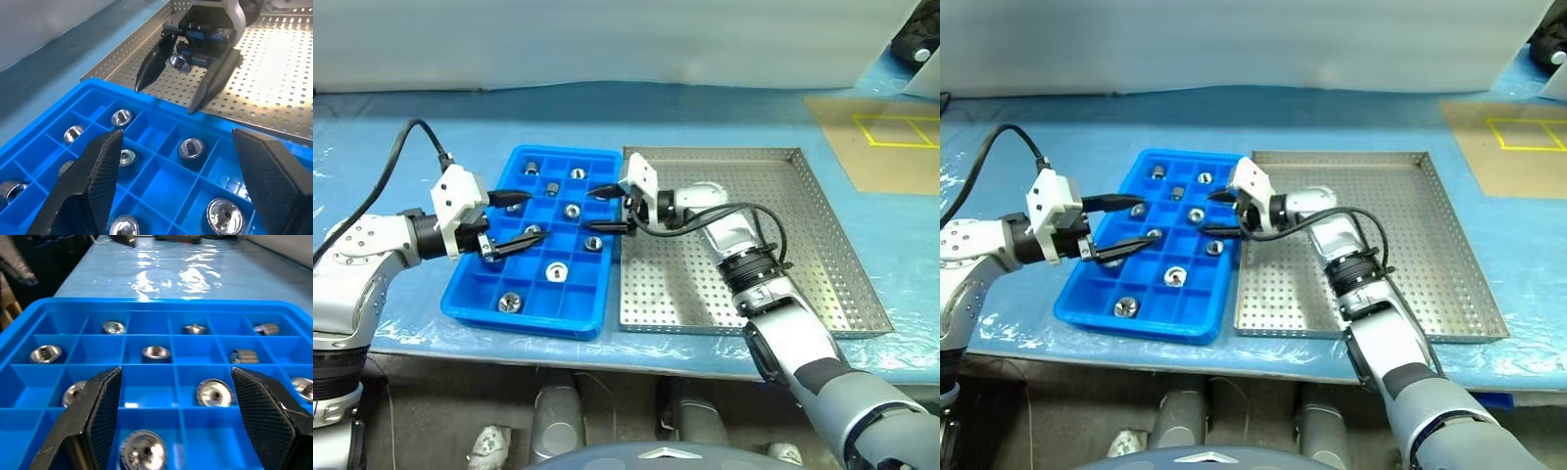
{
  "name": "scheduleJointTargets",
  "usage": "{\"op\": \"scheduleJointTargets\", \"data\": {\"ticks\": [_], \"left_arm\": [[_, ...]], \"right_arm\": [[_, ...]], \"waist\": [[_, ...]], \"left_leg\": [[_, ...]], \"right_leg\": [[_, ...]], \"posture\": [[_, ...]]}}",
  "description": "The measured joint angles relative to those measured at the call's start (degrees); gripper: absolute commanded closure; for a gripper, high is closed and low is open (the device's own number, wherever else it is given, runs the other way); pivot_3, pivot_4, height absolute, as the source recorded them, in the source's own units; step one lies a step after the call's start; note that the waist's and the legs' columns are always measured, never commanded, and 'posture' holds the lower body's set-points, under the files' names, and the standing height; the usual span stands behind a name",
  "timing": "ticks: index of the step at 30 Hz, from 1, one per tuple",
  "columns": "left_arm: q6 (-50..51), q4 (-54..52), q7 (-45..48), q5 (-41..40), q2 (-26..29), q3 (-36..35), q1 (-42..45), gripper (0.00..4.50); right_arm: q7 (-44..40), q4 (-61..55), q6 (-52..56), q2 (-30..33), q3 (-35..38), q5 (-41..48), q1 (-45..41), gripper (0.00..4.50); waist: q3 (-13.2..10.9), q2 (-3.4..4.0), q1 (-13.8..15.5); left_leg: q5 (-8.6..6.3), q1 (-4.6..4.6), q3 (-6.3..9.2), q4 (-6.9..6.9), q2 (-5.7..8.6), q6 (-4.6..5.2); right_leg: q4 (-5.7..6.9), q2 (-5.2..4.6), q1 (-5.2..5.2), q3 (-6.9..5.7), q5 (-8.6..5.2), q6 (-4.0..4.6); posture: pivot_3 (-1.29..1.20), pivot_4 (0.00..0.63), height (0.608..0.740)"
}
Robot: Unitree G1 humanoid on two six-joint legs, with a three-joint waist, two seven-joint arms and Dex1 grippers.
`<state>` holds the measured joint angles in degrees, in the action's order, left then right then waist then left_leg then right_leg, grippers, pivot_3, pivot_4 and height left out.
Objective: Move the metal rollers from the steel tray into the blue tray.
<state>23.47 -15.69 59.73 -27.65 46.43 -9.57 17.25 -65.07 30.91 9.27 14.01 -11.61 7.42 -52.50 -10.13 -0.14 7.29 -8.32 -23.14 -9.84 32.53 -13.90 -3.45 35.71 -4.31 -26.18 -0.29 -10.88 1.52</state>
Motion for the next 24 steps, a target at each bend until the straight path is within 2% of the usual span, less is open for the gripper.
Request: {"op": "scheduleJointTargets", "data": {"ticks": [6, 9, 16, 20, 24], "left_arm": [[-1.72, 3.7, 1.16, 0.69, -5.48, 6.77, 5.96, 0.75], [-3.45, 7.79, 2.28, 1.94, -9.42, 10.79, 10.47, 0.75], [-9.77, 21.1, 7.31, 5.42, -19.96, 18.39, 21.23, 0.75], [-15.07, 30.75, 11.6, 7.23, -27.31, 21.76, 27.12, 0.75], [-18.59, 36.31, 14.85, 8.19, -30.9, 22.86, 29.77, 0.75]], "right_arm": [[1.44, -0.22, 1.21, 8.33, 3.86, 0.32, -0.08, 0.83], [3.99, -1.52, 2.33, 13.3, 6.97, 0.32, 2.76, 0.83], [9.73, -14.57, 10.26, 22.34, 14.18, 1.91, 17.31, 0.83], [14.19, -23.95, 16.62, 26.62, 22.6, 4.3, 28.13, 0.83], [17.47, -31.04, 21.23, 28.93, 29.43, 6.38, 36.96, 0.83]], "waist": [[0.01, -0.01, -0.21], [0.02, -0.02, -0.41], [0.03, -0.01, -2.59], [0.03, 0.0, -3.86], [0.05, 0.03, -6.64]], "left_leg": [[0.13, 0.01, 0.0, 0.13, 0.0, -0.2], [0.13, 0.02, 0.0, 0.19, 0.03, -0.21], [0.1, 0.08, -0.1, 0.23, 0.11, -0.13], [-0.06, 0.13, -0.16, 0.32, 0.19, 0.15], [-0.22, 0.2, -0.26, 0.48, 0.17, 0.41]], "right_leg": [[0.08, 0.01, 0.01, 0.05, 0.01, 0.0], [0.06, 0.02, 0.07, 0.11, 0.01, 0.0], [0.0, 0.1, 0.08, 0.37, 0.03, -0.04], [-0.1, 0.11, 0.18, 0.46, 0.08, -0.12], [-0.12, 0.11, 0.2, 0.56, 0.12, -0.2]], "posture": [[-0.01, 0.15, 0.74], [-0.1, 0.15, 0.74], [-0.31, 0.15, 0.74], [-0.4, 0.15, 0.74], [-0.45, 0.15, 0.74]]}}
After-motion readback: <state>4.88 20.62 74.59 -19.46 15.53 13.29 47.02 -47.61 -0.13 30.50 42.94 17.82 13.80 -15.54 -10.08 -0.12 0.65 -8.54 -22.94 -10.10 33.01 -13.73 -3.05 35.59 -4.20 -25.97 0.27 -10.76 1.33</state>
